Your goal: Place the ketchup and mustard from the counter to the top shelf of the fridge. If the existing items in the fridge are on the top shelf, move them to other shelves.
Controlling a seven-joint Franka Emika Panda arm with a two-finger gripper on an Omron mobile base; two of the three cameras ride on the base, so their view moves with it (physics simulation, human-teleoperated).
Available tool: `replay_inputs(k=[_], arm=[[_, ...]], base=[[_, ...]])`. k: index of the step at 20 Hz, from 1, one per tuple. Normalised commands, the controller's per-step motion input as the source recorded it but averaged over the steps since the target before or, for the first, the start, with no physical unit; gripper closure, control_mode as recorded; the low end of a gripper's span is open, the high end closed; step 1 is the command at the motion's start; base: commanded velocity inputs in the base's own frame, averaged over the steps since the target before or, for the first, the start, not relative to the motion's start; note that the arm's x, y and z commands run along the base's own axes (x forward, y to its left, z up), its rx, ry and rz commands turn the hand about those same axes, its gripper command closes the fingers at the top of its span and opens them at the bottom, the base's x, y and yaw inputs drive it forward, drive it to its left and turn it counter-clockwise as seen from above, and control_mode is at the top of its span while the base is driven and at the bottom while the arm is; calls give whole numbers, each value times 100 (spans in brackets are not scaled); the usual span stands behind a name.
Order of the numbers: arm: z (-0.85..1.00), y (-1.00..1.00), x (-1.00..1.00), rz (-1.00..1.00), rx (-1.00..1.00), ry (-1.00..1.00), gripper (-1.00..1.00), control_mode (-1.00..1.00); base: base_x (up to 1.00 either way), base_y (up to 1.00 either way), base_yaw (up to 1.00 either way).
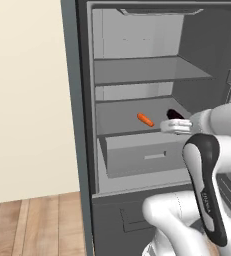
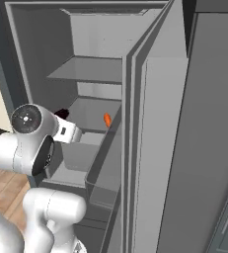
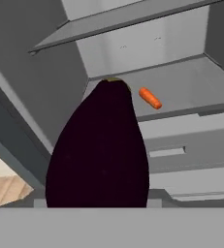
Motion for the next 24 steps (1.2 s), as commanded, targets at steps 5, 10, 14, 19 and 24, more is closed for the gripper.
replay_inputs(k=[5,10,14,19,24], arm=[[0,-25,67,0,0,2,100,-100],[-2,-9,80,0,0,3,100,-100],[-26,0,67,0,0,6,100,-100],[-60,0,49,2,0,7,100,-100],[-26,0,51,2,0,0,100,-100]], base=[[0,0,0],[0,0,0],[0,0,0],[0,0,0],[0,0,0]])
